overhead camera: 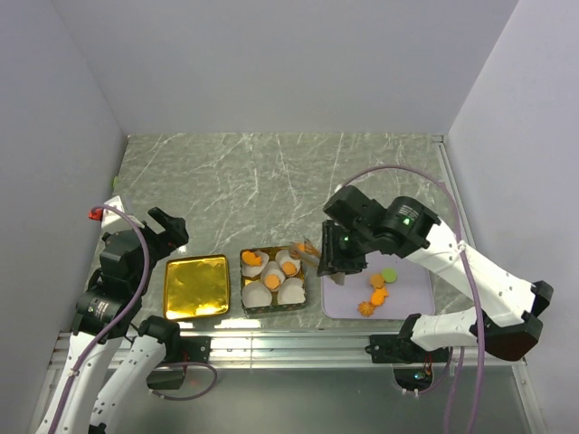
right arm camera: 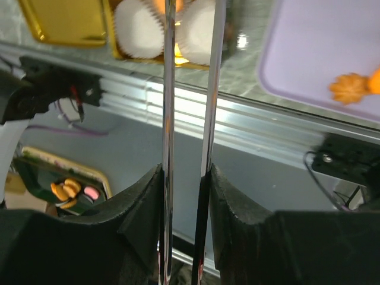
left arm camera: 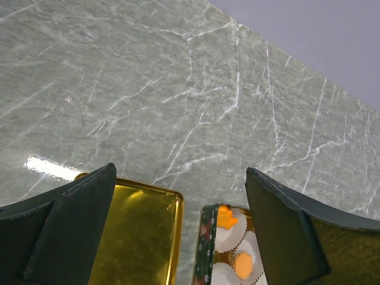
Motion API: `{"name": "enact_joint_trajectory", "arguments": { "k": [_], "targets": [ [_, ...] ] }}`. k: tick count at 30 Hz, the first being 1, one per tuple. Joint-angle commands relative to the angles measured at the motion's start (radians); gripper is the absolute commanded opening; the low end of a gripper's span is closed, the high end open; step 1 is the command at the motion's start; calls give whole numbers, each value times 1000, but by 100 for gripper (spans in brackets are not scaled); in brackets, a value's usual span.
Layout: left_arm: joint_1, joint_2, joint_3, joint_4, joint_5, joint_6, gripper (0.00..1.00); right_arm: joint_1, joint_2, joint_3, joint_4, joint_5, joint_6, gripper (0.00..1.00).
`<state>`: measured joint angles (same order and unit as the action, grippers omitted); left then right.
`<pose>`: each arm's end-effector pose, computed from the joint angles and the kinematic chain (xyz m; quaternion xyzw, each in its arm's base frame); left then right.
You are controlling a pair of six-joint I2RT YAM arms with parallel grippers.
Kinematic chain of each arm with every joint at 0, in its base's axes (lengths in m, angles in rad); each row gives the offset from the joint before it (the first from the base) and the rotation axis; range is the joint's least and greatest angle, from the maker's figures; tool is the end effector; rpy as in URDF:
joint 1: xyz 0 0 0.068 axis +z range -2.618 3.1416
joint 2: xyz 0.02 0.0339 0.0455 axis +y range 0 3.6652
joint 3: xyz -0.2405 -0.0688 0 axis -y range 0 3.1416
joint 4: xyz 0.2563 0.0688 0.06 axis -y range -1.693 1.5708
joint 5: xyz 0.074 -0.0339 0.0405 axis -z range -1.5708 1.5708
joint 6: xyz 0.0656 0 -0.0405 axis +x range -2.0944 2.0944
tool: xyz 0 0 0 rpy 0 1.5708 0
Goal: Pack the cookies
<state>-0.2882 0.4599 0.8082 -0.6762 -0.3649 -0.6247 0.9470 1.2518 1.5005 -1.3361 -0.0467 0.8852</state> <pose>0.1533 -0.0210 0.3206 -0.2380 0.7706 -0.1199 0.5790 0.1395 0.1991 0.3396 -0.0356 0.9700 0.2036 0.1277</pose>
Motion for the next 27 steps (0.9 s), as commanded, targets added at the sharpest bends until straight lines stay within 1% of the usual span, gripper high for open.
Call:
{"name": "enact_joint_trajectory", "arguments": {
  "k": [1,5,9,13,17,23,27],
  "targets": [
    [15,3,6,32,-14,-4,97,56,35,58,55,8,43,38],
    [24,5,6,29,-17,-12,100,131,110,89,87,-8,49,38],
    [24,3,0,29,-23,-20,99,212,182,135,100,-13,51,38],
    [29,3,-7,36,-11,-17,95,262,254,185,84,-10,41,38],
    [30,-6,-9,40,-6,-13,94,288,310,227,66,-10,31,38],
    [32,-10,-9,44,0,-10,94,306,337,231,63,-18,28,38],
    [34,-15,-10,43,-2,-12,94,314,334,216,71,-18,38,41]
  ]
}}
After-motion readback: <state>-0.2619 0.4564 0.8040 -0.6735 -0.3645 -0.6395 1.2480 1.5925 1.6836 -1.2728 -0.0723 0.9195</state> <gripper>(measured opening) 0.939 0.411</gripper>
